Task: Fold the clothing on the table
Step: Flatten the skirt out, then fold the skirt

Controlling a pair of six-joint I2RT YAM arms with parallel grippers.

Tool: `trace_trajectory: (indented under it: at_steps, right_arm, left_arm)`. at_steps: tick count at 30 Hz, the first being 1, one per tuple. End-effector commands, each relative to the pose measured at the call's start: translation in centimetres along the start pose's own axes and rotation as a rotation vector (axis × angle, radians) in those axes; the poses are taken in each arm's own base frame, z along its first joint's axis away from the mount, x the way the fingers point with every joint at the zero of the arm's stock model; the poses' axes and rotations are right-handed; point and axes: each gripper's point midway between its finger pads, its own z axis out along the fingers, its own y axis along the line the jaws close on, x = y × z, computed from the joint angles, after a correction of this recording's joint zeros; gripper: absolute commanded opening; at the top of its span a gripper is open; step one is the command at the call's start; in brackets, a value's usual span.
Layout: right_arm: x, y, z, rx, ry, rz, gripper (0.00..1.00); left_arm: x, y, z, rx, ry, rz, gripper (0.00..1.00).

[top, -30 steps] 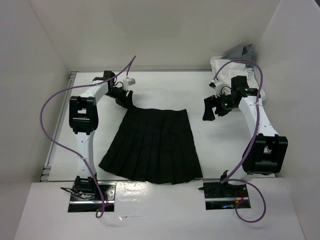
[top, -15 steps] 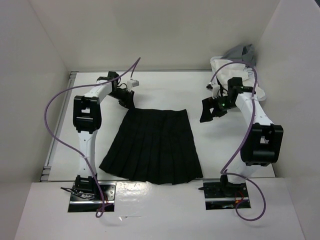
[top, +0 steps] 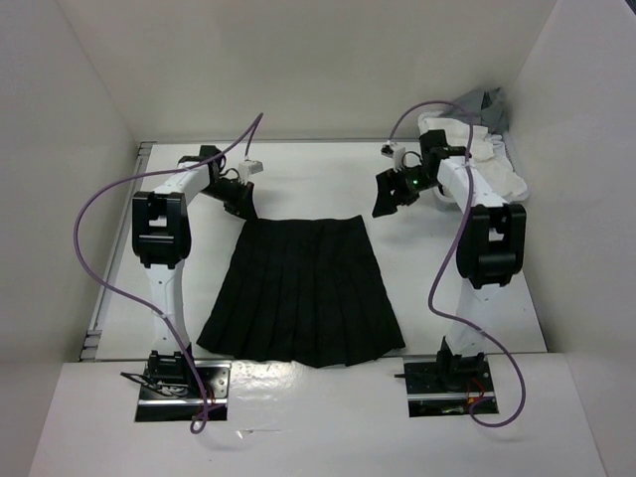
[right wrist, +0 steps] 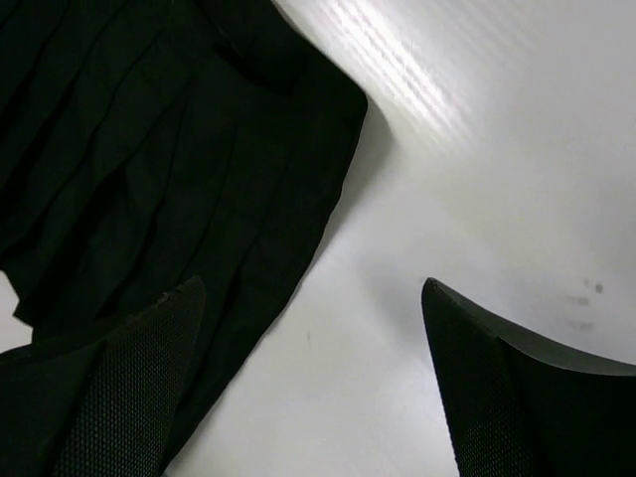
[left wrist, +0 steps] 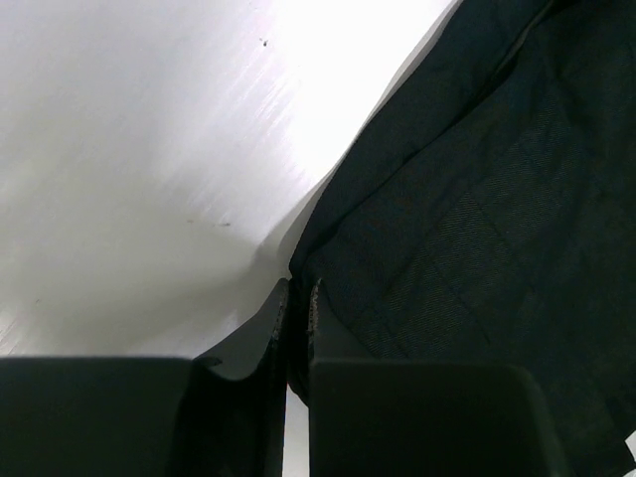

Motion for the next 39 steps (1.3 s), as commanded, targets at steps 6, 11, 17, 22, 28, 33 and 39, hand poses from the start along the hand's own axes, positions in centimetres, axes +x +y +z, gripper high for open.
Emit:
trace_trajectory:
  at_steps: [6,11,17,22,28,33,39]
  right_arm:
    - [-1.0,-2.0,5.6,-0.099,-0.007,0.008,0.87]
    - [-0.5,-2.7,7.7,-0.133,0.009,0.024,0.79]
    - [-0.5,-3.4,8.8,-0.157,0.01,0.028,0.69]
    - [-0.5,-3.4,9.6,-0.196,0.014,0.051,0.63]
    - [-0.2,-2.2,10.9,-0.239,0.039,0.044,0.61]
    - [-0.5,-1.3,11.2,-0.258,0.044,0.032,0.61]
    - [-0.8,-0.8,10.9,-0.274,0.034,0.024,0.61]
  left_arm:
    - [-1.8,-1.8,-2.3,-0.018,-0.045,0.037,0.0]
    - [-1.5,-1.8,-2.2,-0.015,-0.04,0.031,0.0]
    - [-1.4,-1.7,-2.2,-0.024,-0.034,0.03,0.0]
    - [-1.4,-1.7,-2.2,-0.024,-0.034,0.03,0.0]
    - [-1.1,-1.4,-1.8,-0.018,-0.023,0.027,0.0]
    - [-1.1,-1.4,-1.8,-0.018,-0.023,0.026,0.0]
    - [-0.8,-1.2,-1.5,-0.015,-0.018,0.02,0.0]
